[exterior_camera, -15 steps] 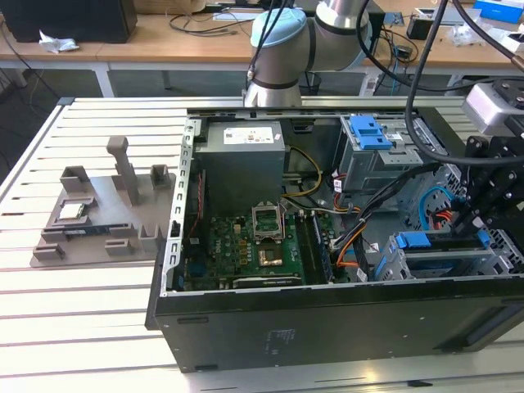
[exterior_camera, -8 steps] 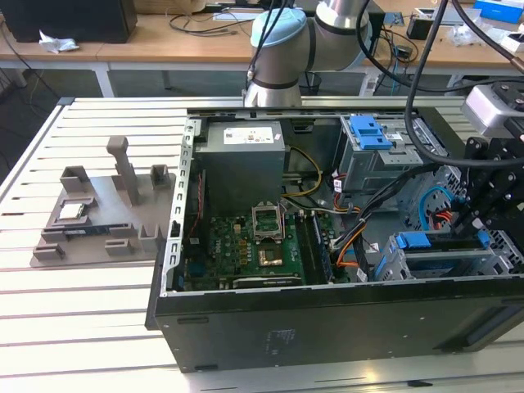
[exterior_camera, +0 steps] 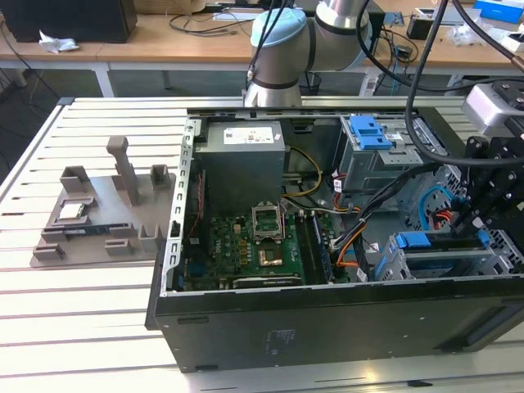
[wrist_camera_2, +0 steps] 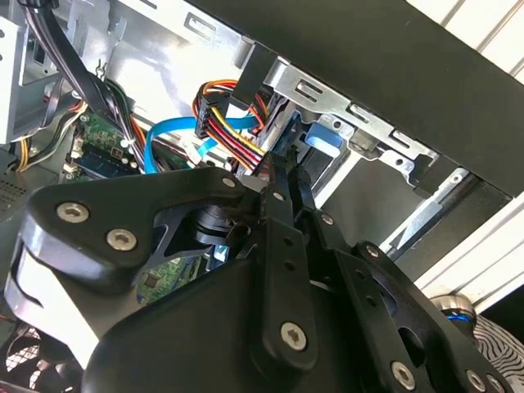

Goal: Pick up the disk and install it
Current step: 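Insert the first disk wire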

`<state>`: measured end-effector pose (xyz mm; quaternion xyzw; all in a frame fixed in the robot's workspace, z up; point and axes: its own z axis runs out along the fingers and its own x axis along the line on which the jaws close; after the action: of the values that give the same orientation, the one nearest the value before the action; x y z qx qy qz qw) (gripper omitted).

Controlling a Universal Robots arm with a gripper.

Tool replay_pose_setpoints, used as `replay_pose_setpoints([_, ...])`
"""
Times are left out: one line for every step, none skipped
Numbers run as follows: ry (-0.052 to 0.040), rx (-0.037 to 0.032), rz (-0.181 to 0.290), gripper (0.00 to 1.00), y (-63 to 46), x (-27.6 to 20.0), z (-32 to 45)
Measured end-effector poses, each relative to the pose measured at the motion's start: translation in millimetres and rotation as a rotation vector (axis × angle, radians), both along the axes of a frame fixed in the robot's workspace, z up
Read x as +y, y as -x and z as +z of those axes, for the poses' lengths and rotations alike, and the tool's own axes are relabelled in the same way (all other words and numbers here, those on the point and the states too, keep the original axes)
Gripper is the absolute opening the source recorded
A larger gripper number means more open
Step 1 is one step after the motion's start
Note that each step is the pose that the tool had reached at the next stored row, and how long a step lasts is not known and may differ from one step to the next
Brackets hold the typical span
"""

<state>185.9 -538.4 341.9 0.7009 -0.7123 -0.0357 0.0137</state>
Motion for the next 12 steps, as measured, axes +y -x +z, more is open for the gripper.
replay_pose_setpoints([-0.0004, 0.0003, 0.000, 0.17, 0.0, 0.0, -1.3])
replay_pose_setpoints([-0.0004, 0.0003, 0.000, 0.17, 0.0, 0.0, -2.1])
replay_pose_setpoints([-0.0003, 0.0004, 0.000, 0.17, 0.0, 0.0, -3.0])
replay_pose_setpoints([-0.0002, 0.0005, 0.000, 0.17, 0.0, 0.0, -4.4])
replay_pose_setpoints([0.0005, 0.0006, 0.000, 0.17, 0.0, 0.0, -6.1])
replay_pose_setpoints([0.0007, 0.0007, 0.000, 0.17, 0.0, 0.0, -7.0])
replay_pose_setpoints([0.0003, 0.0007, 0.000, 0.17, 0.0, 0.0, -7.2])
replay_pose_setpoints([-0.0002, 0.0008, 0.000, 0.17, 0.0, 0.0, -7.5])
replay_pose_setpoints([-0.0003, 0.0008, 0.000, 0.17, 0.0, 0.0, -7.5])
replay_pose_setpoints([-0.0016, 0.0010, 0.000, 0.17, 0.0, 0.1, -8.0])
replay_pose_setpoints([-0.0021, 0.0010, 0.000, 0.18, 0.0, 0.1, -8.6])
replay_pose_setpoints([-0.0012, 0.0008, 0.000, 0.18, 0.0, 0.0, -8.0])
